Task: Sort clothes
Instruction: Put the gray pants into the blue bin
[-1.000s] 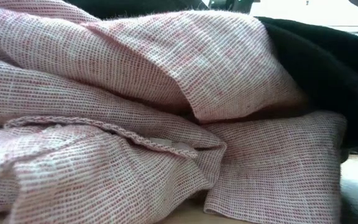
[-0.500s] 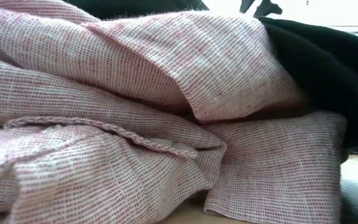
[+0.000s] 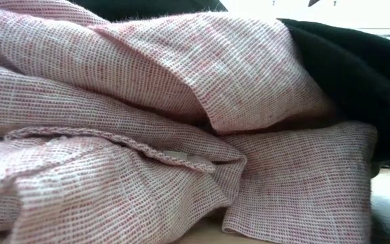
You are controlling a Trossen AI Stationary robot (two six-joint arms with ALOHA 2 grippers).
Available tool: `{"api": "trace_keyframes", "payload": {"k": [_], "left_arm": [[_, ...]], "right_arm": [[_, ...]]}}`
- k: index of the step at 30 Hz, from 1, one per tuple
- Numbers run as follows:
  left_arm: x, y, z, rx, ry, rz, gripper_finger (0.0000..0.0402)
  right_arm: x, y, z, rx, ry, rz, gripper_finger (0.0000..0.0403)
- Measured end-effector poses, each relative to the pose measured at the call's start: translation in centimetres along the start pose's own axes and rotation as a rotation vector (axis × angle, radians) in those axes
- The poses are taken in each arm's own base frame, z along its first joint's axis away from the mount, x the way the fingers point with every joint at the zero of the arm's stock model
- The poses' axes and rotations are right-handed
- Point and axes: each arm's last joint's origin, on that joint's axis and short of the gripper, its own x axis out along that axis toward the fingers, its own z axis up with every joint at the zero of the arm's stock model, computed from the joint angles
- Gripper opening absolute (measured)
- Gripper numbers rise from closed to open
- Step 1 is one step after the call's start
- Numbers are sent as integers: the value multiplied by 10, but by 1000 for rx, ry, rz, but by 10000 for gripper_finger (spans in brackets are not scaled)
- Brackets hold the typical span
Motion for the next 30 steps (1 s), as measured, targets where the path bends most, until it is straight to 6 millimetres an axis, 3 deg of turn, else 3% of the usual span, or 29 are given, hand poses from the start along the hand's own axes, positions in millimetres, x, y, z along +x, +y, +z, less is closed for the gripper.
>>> {"api": "trace_keyframes", "payload": {"k": [7,14,20,30], "left_arm": [[0,0,0,0,0,0,163],[0,0,0,0,0,0,163],[0,0,0,-22,7,-15,163],[0,-2,-1,-30,34,-73,163]], "right_arm": [[62,27,-63,-2,-6,-13,235],[132,47,-94,7,-45,38,240],[190,50,-106,-18,-42,-73,261],[260,59,-109,108,32,-92,323]]}}
